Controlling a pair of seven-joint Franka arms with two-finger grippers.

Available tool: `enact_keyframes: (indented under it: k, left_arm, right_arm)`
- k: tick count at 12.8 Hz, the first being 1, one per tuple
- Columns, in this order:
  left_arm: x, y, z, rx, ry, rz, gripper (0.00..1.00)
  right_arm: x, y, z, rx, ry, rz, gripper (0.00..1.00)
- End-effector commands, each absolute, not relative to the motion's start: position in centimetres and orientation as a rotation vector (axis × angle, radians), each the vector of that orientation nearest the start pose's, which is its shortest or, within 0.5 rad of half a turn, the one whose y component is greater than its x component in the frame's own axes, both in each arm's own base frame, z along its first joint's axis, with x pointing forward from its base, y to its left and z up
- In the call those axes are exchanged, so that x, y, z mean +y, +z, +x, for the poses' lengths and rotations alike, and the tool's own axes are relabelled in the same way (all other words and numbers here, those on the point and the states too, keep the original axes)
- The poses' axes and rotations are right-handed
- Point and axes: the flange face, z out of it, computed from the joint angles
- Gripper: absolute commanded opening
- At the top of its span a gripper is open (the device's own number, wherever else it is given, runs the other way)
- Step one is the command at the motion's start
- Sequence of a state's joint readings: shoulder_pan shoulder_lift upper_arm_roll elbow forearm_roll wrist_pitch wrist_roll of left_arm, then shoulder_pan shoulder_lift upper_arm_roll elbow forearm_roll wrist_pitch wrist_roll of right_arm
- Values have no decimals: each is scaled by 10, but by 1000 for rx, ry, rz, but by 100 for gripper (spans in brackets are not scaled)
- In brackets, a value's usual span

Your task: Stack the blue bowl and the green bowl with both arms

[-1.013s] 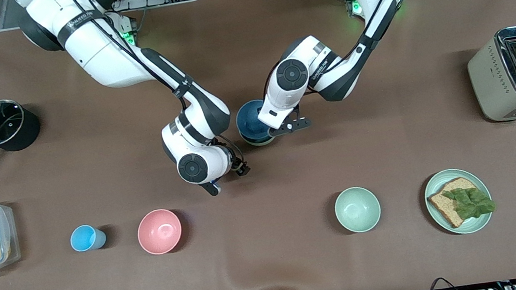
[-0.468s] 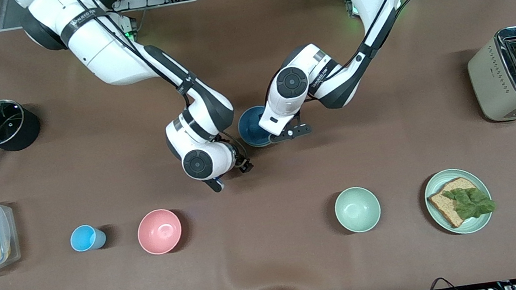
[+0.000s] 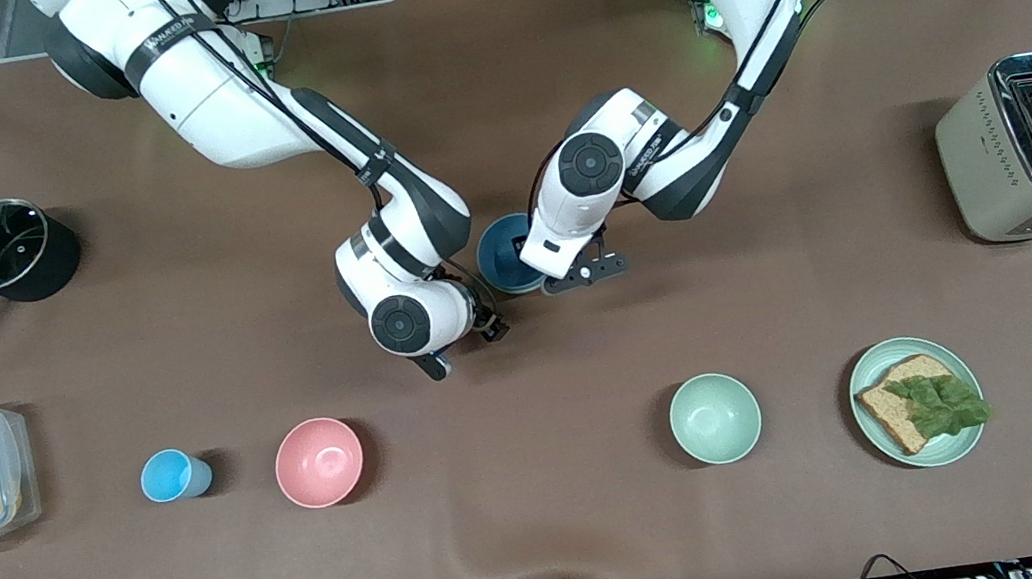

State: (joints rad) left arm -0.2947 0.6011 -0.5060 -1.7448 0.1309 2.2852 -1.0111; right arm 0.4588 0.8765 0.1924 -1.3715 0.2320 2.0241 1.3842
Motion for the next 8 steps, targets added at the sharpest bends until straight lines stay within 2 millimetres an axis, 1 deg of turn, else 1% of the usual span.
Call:
enact_keyframes:
  k: [1,2,3,4,6,7,8]
  left_arm:
    - [-432,323,498,-395,95,-3205,100]
    - [-419,342,505,-422,63,-3196,100]
    - [-406,364,511,-448,29,-3183,100]
    - [-390,383,518,-477,0,-3168,100]
    - [-360,419,527,-523,-56,-3141,100]
    - [-348,433,528,-536,-71,-3125,100]
    - [-330,447,535,-559,-94,-3111,100]
  right_arm:
    - [419,184,577,1373,661,-2737,100]
    - [417,188,579,1352,653,-2743,100]
    - [410,194,584,1341,645,-2749,100]
    - [404,201,588,1283,644,-2774,100]
    - [380,216,598,1085,671,-2840,100]
    - [372,228,602,1019,667,-2859,100]
    - [367,241,605,955,635,-2890,100]
